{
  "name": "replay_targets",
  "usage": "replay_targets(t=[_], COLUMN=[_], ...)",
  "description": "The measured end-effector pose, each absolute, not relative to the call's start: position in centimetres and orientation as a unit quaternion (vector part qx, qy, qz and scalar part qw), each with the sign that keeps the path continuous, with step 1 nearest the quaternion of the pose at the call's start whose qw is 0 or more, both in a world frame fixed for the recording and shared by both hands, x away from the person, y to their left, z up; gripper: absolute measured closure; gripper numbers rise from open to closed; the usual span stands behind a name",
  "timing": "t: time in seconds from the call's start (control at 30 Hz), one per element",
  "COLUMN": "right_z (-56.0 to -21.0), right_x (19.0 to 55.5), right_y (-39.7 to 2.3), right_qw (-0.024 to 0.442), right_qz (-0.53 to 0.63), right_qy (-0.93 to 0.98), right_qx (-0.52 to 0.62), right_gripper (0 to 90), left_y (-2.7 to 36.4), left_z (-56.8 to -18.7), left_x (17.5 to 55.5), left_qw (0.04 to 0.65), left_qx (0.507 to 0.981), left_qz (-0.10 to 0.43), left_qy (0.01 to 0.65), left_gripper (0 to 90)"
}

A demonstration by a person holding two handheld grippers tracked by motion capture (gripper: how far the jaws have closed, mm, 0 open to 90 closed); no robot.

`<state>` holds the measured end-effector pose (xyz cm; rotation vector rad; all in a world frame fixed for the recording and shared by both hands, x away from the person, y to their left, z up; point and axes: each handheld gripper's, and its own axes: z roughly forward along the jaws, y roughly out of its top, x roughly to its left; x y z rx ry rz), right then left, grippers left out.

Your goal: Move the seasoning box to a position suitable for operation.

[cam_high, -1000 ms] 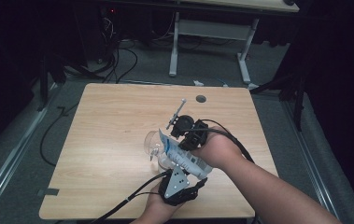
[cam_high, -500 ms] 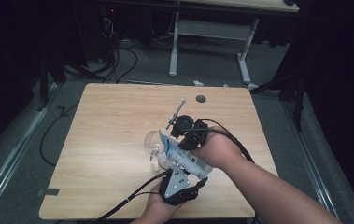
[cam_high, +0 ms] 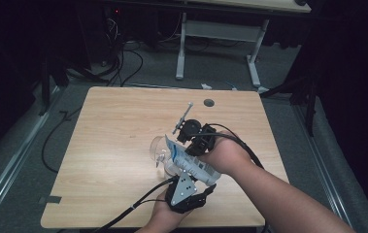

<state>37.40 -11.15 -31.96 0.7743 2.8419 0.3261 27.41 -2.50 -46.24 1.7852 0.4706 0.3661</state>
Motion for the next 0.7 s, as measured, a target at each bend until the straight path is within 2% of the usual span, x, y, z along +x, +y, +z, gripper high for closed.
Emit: replay_targets(t=[0.7], right_z=[-31.95], right_x=[37.45], right_y=[-11.14], right_qw=[0.09], right_qz=[0.111], right_qy=[0.955], right_qx=[0.259], right_gripper=[90.0], left_y=[-2.46], left_z=[-46.16], left_x=[27.39], left_qw=[0.59], left_qx=[0.766], left_qz=[0.159], left_qy=[0.202], left_gripper=[53.2])
